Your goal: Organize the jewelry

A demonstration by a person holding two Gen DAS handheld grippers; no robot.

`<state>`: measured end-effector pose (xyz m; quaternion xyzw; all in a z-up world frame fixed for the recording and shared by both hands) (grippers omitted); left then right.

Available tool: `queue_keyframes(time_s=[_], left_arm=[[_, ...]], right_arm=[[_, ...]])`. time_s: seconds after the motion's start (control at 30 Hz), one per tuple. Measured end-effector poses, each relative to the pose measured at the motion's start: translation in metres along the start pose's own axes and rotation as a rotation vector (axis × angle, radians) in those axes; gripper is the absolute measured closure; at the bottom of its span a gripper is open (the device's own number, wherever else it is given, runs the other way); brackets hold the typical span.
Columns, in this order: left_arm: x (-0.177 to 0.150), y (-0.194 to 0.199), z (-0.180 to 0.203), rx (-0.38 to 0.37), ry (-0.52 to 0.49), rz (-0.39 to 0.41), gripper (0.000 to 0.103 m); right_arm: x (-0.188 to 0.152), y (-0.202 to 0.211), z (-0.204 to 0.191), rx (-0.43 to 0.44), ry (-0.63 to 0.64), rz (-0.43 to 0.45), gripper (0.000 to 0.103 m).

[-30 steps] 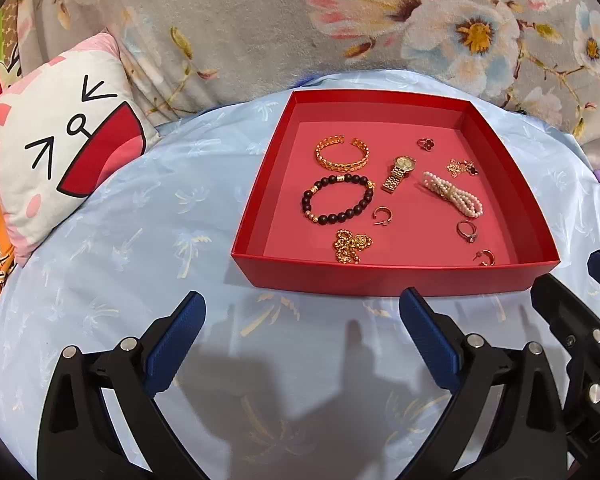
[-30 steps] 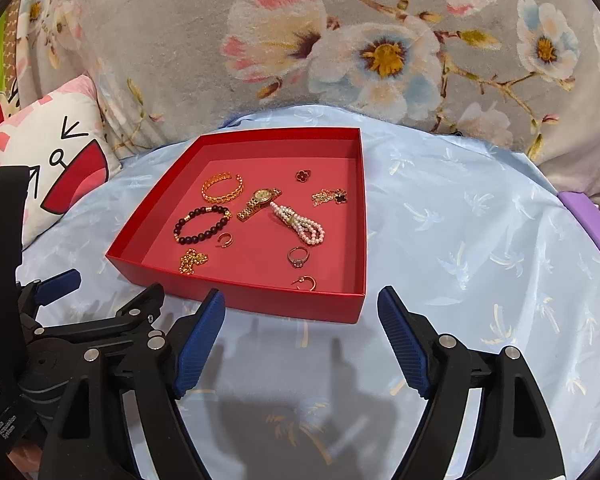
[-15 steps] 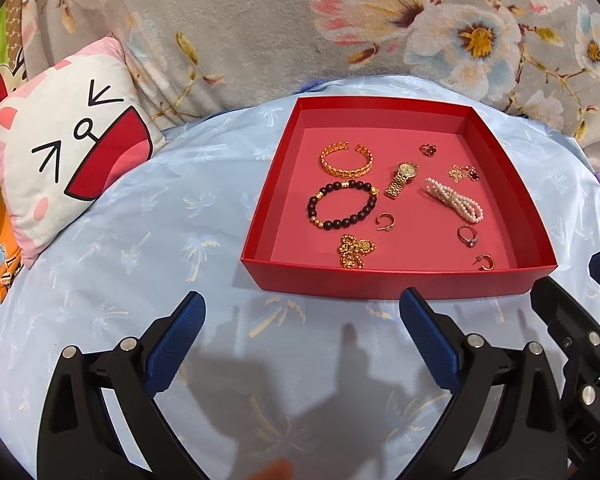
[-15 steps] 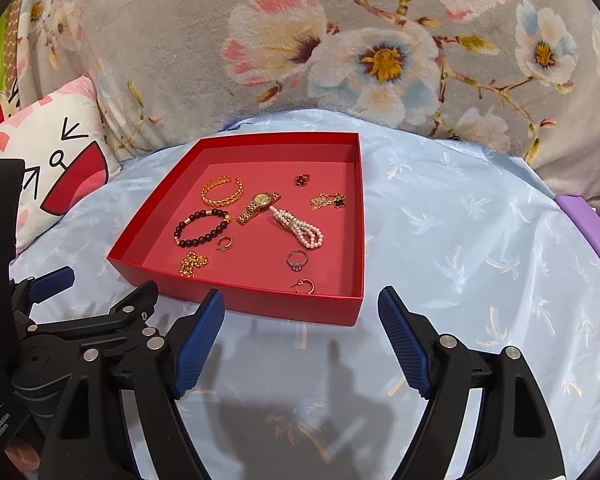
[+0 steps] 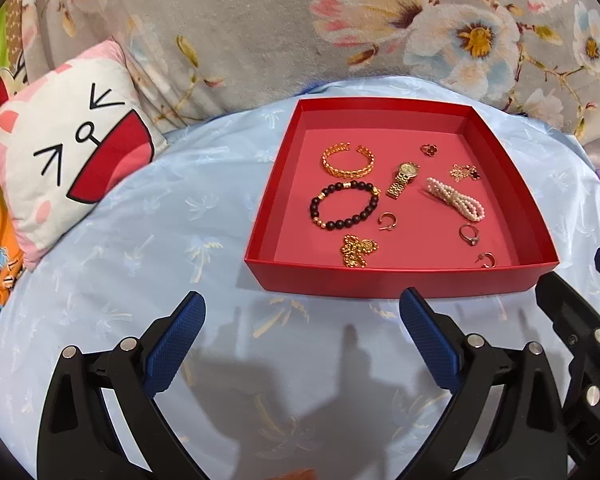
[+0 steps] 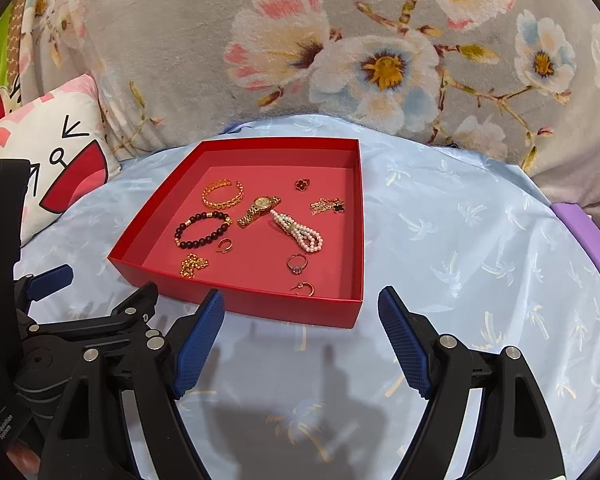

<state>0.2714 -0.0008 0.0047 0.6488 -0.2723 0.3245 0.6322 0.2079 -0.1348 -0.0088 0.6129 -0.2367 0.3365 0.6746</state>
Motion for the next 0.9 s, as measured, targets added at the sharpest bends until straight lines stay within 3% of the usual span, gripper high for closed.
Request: queue_keyframes(time_s=[0.63,0.9], left_arm=[[-0.0034,-0.0019,-0.0054,0.019,0.017,-0.016,0.008],[-0.0028,-0.0035,-0.0052,0.003,0.020,-0.026,0.008]], right_arm=[[-0.0003,-0.0001,-0.0025,0.007,0.007,-0.003,0.025],[-0.0006,0.0005,0.0004,-0.007,-0.002,0.005,0.019]])
Point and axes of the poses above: each gripper's, at about its wrist camera, not at the fingertips, and y roughly against the way its jaws point, z to its right, x to its top, the point moved 6 cm from there along -y, roughly the way its jaws point, and after that the axes turned 12 degrees about y, right-handed, at the moved point
